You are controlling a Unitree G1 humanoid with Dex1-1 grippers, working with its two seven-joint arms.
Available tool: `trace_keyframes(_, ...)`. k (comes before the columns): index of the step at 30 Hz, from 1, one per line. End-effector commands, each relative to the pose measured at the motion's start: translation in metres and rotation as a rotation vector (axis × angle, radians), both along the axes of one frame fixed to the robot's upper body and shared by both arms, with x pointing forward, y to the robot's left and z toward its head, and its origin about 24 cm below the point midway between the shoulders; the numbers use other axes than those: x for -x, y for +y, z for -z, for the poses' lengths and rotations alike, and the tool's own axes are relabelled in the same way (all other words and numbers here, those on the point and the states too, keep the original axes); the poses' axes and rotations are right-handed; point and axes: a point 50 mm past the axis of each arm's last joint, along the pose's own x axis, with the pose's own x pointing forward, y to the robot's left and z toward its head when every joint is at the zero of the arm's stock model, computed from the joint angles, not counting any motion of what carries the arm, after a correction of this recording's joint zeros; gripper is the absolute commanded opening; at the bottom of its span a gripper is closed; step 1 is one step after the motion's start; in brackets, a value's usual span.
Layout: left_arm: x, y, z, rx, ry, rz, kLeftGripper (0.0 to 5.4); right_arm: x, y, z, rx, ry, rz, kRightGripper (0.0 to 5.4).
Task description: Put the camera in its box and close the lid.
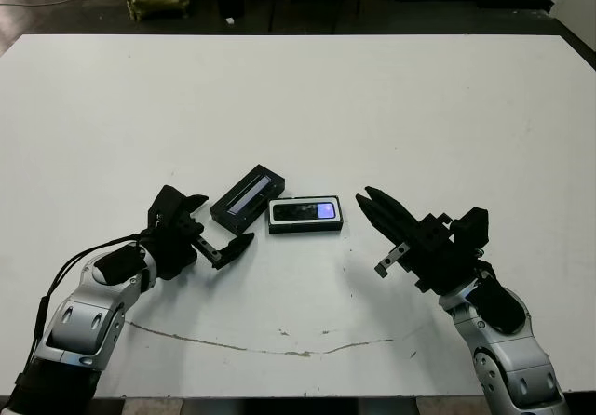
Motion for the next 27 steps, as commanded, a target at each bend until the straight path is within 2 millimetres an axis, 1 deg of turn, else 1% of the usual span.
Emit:
trace_keyframes(1,0.005,0.003,0.006,0.017,0.027,-0.052,4.75,0.001,-0.003,0.004,0.021,0.028,0.005,0.00)
trace_keyframes(10,0.008,-0.001,0.003,0.070,-0.022,-0.072,2.59,0.000,-0.003,0.005,0.015,0.033,0.002,0.00)
trace_keyframes(13,0.009,-0.002,0.002,0.082,-0.023,-0.077,2.04,-0.001,-0.003,0.006,0.016,0.037,0.001,0.00)
trace_keyframes(15,0.009,-0.002,0.002,0.100,-0.017,-0.083,1.89,0.000,-0.003,0.005,0.019,0.043,0.001,0.00)
trace_keyframes(21,0.009,-0.001,0.003,0.120,-0.015,-0.089,1.89,0.000,-0.002,0.006,0.014,0.040,0.002,0.00)
trace_keyframes(24,0.008,0.001,0.000,0.120,-0.043,-0.071,1.89,0.001,-0.002,0.006,0.020,0.041,0.001,0.00)
trace_keyframes(27,0.001,0.006,-0.006,0.172,-0.072,-0.075,1.89,0.000,-0.001,0.006,0.015,0.051,-0.003,0.00)
